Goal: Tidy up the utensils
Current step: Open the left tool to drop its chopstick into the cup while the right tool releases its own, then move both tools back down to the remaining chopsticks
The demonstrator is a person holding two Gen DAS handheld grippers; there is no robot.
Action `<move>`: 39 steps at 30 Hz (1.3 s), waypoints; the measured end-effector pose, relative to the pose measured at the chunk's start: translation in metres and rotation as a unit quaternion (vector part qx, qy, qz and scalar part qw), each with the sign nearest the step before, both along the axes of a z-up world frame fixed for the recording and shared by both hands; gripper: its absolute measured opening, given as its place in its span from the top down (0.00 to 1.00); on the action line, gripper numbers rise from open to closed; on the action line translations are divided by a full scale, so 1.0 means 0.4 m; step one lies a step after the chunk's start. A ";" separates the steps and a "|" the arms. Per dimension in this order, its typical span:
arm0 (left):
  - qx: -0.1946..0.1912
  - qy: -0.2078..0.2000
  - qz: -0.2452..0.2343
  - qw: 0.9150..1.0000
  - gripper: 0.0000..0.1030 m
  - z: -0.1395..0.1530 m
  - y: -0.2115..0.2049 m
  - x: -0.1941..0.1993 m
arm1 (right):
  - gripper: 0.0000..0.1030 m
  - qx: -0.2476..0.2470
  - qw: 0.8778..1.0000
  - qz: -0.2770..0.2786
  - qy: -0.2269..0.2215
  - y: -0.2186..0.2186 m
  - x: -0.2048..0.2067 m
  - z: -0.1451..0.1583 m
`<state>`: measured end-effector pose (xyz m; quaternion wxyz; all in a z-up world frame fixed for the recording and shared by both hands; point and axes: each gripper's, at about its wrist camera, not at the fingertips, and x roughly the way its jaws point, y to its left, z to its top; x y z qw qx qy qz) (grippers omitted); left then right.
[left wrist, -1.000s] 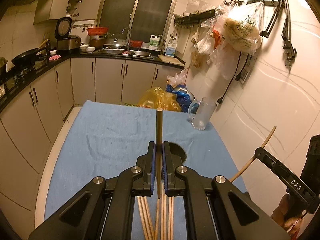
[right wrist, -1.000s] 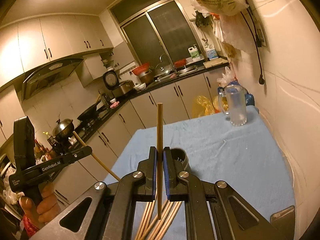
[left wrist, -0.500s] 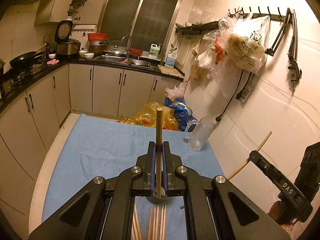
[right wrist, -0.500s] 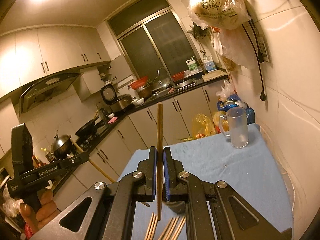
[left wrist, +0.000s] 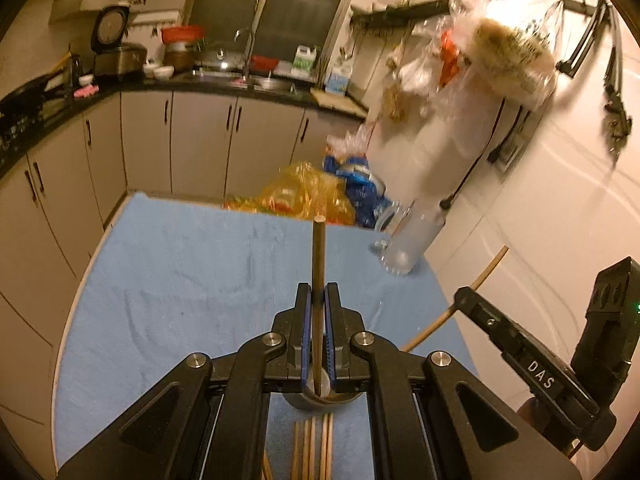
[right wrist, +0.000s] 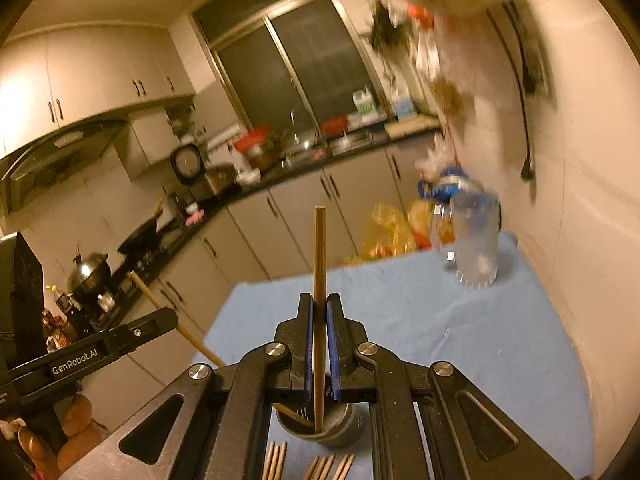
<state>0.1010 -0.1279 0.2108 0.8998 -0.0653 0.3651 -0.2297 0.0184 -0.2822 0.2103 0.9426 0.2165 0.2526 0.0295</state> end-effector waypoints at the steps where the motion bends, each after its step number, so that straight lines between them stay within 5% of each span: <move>1: 0.003 0.009 -0.002 1.000 0.94 -0.018 -0.006 0.011 | 0.93 0.006 1.000 0.002 0.010 -0.001 0.011 -0.019; 12: 0.013 0.041 0.003 0.999 0.94 -0.103 -0.014 0.050 | 0.90 0.023 0.998 0.016 0.050 -0.007 0.070 -0.113; 17: 0.009 0.030 0.009 0.999 0.80 -0.082 -0.008 0.038 | 0.73 0.032 0.999 0.012 0.037 -0.021 0.041 -0.095; 24: 0.001 0.007 0.030 1.000 0.70 -0.049 0.044 -0.032 | 0.70 0.034 0.999 0.003 0.016 -0.029 -0.056 -0.062; 28: 0.004 -0.008 0.043 0.999 0.64 -0.055 0.087 -0.098 | 0.60 0.023 1.000 -0.001 0.020 -0.019 -0.123 -0.086; 34: 0.018 -0.001 0.055 0.998 0.63 -0.134 0.139 -0.201 | 0.60 0.021 0.998 0.017 0.061 0.020 -0.193 -0.166; 39: 0.048 0.016 0.070 0.996 0.63 -0.273 0.178 -0.298 | 0.60 0.020 0.996 0.028 0.088 0.064 -0.249 -0.247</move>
